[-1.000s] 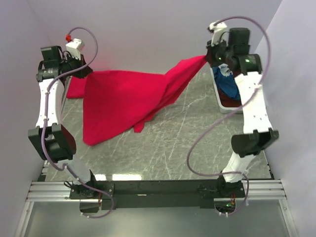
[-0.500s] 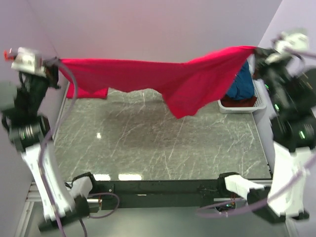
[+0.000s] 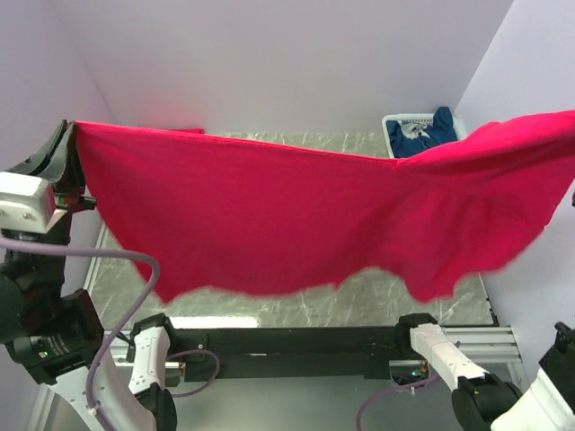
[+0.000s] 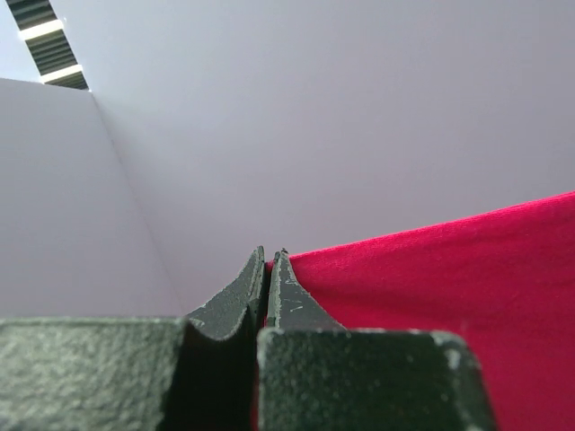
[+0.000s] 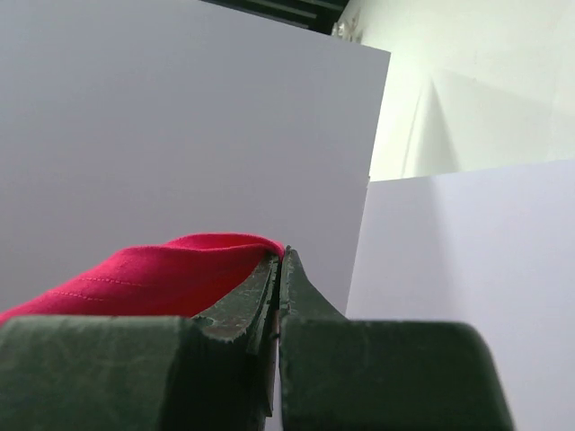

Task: Fold and stack the t-shirts
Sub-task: Flatten the tshirt out, then fold the tshirt

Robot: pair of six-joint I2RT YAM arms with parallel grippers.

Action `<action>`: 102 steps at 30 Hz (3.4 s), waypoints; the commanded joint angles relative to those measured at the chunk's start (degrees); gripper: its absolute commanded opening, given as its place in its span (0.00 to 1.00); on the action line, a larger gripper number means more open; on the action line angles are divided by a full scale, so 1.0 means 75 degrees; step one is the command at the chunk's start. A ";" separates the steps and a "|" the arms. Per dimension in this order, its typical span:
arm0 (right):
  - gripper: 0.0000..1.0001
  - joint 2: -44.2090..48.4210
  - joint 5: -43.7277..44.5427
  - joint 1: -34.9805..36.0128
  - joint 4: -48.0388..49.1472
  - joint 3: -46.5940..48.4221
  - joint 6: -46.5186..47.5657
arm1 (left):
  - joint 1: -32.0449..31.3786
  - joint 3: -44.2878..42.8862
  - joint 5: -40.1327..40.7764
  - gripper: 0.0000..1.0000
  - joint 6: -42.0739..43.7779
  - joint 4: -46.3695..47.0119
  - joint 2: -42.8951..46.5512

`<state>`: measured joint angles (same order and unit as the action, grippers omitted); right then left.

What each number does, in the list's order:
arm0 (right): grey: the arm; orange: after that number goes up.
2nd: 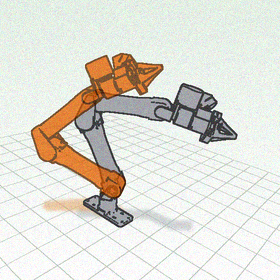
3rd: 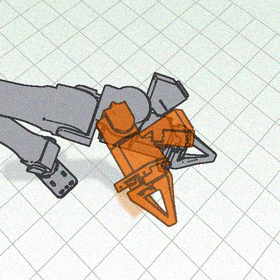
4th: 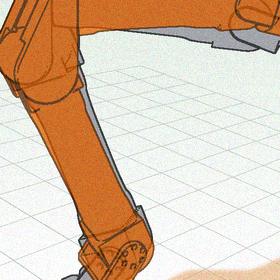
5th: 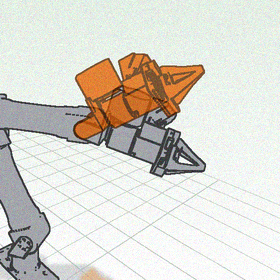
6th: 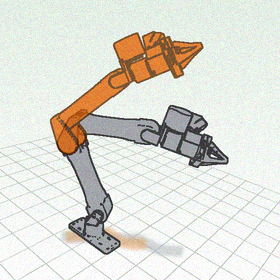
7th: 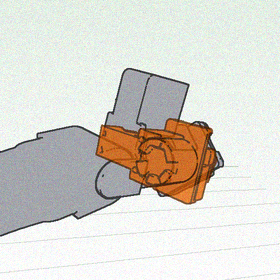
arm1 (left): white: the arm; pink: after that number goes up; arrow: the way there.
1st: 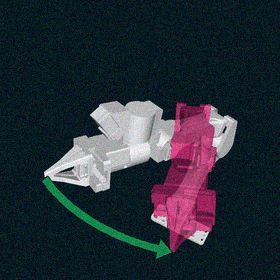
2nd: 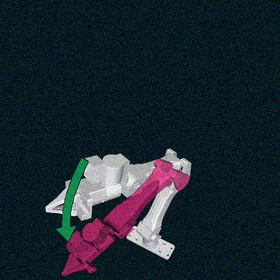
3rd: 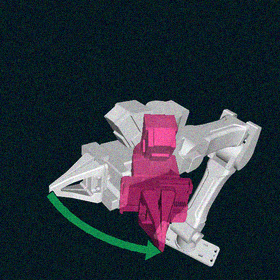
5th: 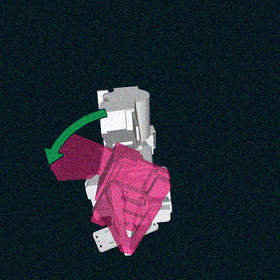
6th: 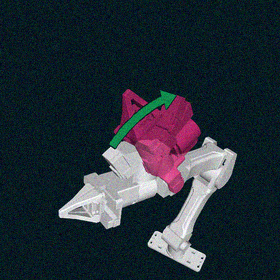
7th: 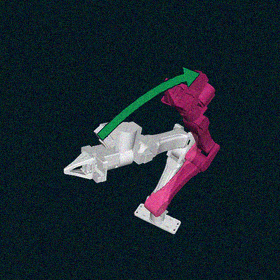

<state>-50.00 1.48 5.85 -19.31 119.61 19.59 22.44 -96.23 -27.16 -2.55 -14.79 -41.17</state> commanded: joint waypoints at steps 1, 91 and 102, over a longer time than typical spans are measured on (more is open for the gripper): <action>0.00 -0.0751 0.0167 -0.0053 0.0453 -0.0244 0.0434 | 0.0044 -0.0248 -0.0069 0.01 0.0256 -0.0758 -0.0603; 0.00 -0.4069 -0.2142 0.1295 -0.0436 -0.8155 0.0423 | -0.0050 0.5352 -0.1594 0.01 0.9328 -0.1615 -0.7015; 0.00 -0.3037 -0.2411 0.1318 -0.1596 -0.7546 0.0399 | -0.0015 0.5225 -0.1769 0.01 0.8777 -0.1333 -0.6769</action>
<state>-75.29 -15.16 15.51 -28.58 59.88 23.22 22.11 -54.48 -38.39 64.25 -25.74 -94.59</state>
